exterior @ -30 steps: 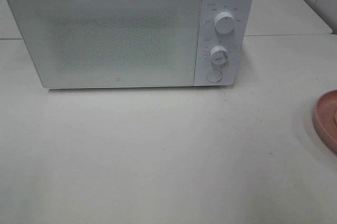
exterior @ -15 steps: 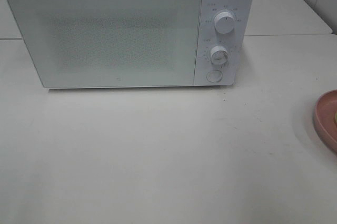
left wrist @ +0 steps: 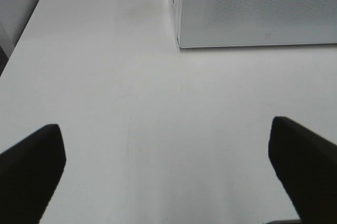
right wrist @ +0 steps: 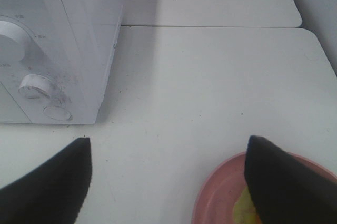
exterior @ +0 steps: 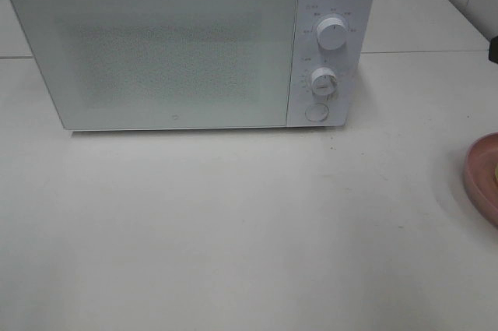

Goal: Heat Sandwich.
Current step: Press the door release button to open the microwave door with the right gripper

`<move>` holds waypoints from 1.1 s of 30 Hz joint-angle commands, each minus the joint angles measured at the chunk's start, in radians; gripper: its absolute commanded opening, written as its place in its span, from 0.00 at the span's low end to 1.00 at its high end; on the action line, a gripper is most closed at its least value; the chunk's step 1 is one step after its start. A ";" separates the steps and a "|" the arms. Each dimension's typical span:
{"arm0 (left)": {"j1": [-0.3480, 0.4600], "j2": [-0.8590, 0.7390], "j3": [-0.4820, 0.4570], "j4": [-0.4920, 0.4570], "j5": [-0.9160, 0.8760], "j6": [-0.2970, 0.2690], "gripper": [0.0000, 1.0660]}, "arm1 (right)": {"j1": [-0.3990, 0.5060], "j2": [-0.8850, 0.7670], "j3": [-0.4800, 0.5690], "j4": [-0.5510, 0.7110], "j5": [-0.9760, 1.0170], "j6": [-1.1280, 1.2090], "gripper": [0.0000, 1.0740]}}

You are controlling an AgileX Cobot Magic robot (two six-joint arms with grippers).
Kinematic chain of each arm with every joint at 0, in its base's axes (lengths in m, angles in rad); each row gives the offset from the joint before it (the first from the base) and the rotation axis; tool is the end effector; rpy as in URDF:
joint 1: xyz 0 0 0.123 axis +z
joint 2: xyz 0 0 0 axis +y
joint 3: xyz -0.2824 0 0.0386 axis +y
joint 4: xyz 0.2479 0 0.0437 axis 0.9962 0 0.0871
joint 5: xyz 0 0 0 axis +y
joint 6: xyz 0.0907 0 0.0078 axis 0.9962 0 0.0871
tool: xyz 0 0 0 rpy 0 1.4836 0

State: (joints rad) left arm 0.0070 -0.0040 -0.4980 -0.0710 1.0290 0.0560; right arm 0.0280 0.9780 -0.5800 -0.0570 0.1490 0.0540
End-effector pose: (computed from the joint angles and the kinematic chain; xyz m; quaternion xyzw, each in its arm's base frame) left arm -0.0040 -0.0056 0.2794 0.0215 0.8435 -0.0186 0.5363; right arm 0.2012 0.0049 0.2825 -0.0107 0.8495 0.0032 0.5275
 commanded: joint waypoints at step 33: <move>0.001 -0.026 0.003 0.000 0.000 0.001 0.95 | 0.179 0.131 0.371 0.319 -0.849 -0.139 0.71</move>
State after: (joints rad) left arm 0.0070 -0.0040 -0.4980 -0.0710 1.0290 0.0560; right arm 0.1780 1.1130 -0.2140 0.2270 -0.6630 -0.0410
